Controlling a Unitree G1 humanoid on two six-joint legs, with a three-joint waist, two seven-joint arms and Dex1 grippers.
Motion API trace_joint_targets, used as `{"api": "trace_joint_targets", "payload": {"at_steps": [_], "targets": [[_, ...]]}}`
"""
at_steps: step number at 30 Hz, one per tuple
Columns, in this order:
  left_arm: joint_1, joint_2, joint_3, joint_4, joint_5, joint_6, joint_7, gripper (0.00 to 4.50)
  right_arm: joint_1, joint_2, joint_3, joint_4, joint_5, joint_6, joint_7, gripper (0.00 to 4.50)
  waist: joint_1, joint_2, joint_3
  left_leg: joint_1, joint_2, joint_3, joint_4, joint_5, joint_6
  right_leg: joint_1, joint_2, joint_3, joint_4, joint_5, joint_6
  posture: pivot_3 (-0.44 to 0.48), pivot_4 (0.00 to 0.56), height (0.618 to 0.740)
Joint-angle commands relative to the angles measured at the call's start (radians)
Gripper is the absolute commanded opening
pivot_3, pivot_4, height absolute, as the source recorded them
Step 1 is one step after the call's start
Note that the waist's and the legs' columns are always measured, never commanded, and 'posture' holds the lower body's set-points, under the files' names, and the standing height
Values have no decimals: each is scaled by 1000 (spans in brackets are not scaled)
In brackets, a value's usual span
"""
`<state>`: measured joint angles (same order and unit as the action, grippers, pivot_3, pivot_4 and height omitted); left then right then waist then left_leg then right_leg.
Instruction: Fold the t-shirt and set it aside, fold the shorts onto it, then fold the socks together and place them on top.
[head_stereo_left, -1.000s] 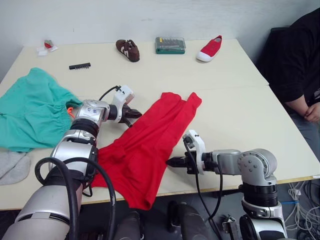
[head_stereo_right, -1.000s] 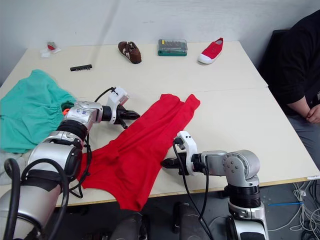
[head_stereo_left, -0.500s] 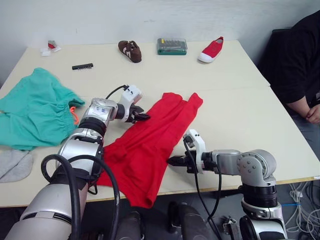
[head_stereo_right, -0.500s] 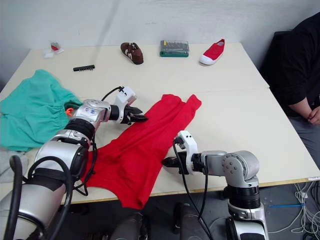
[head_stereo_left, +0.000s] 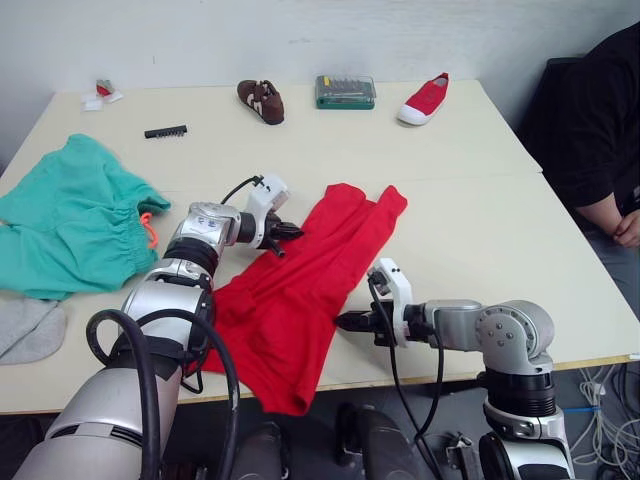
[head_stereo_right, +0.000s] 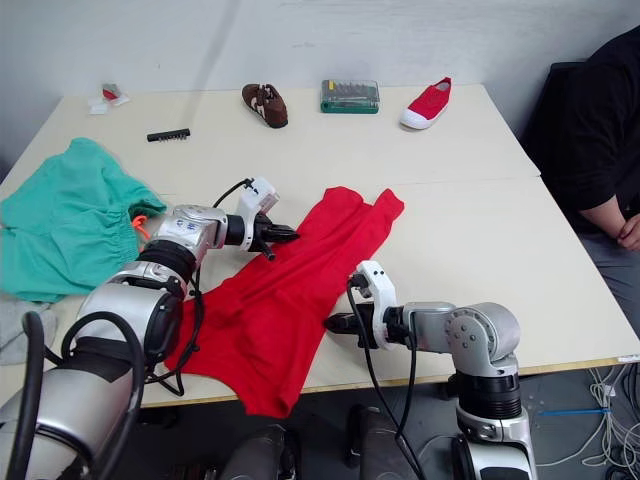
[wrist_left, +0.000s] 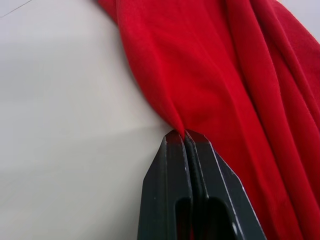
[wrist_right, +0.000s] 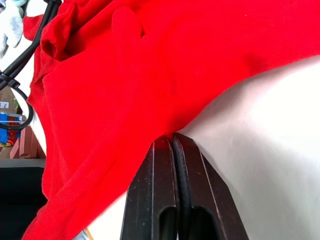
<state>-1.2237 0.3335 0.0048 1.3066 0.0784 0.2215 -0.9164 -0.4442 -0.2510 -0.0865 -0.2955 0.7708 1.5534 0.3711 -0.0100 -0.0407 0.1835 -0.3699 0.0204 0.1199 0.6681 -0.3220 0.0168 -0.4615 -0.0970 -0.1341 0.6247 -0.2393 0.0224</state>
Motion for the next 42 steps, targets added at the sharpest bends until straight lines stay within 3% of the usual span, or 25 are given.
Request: {"api": "trace_joint_targets", "payload": {"at_steps": [1,5,9,14,23,26,30,34,38,41,42], "targets": [[6,50,43,-8,-31,14,27,31,-6,-68,-21,-14,13,5,38,0,0,0,0,0,0,0,0,0,0,0,0,0,0,0,0,0,150,740],[30,88,60,-25,-45,23,7,31,-19,-274,98,-26,4,-103,211,0,2,1,1,-1,0,0,0,0,1,0,0,0,0,0,0,0,150,740],[73,108,75,-71,-74,43,-22,31,-69,-453,211,74,-46,-234,394,0,2,2,1,-1,-1,1,0,-2,3,0,0,0,-4,0,0,0,150,740],[180,123,106,-253,-139,143,-12,31,-149,-586,378,190,-152,-404,611,0,1,2,1,0,0,1,0,-1,2,0,1,0,-3,0,1,0,150,740],[558,133,163,-917,-267,463,113,31,-270,-576,500,354,-292,-560,792,0,-15,2,2,0,1,2,3,0,-1,0,1,1,1,0,1,0,150,740],[605,123,183,-1024,-294,513,180,31,-292,-547,489,401,-323,-608,800,0,-14,3,2,0,1,1,6,0,-1,1,1,1,-2,0,1,0,150,740],[587,125,161,-1019,-306,505,190,31,-293,-524,457,426,-345,-656,804,0,-10,3,2,0,1,1,8,-1,-2,1,0,1,0,1,0,0,150,740],[534,152,107,-972,-301,472,130,891,-254,-529,370,378,-317,-644,771,940,5,4,3,0,1,1,9,-1,-2,1,0,1,0,1,-1,0,150,740],[542,241,44,-1018,-300,411,4,2172,-172,-572,284,251,-329,-685,736,2349,10,6,4,-1,2,1,9,-2,-3,0,1,1,-1,1,-1,0,150,740],[633,389,-19,-1096,-257,164,-185,3091,-18,-678,211,119,-396,-910,771,3394,9,8,5,-2,2,1,8,-2,-3,0,1,1,-3,1,-1,0,150,740],[667,435,-26,-1107,-251,63,-244,3364,46,-710,184,91,-427,-1016,780,3400,9,8,5,-2,2,1,6,-3,-4,0,2,1,-4,1,-1,0,150,740]]}}
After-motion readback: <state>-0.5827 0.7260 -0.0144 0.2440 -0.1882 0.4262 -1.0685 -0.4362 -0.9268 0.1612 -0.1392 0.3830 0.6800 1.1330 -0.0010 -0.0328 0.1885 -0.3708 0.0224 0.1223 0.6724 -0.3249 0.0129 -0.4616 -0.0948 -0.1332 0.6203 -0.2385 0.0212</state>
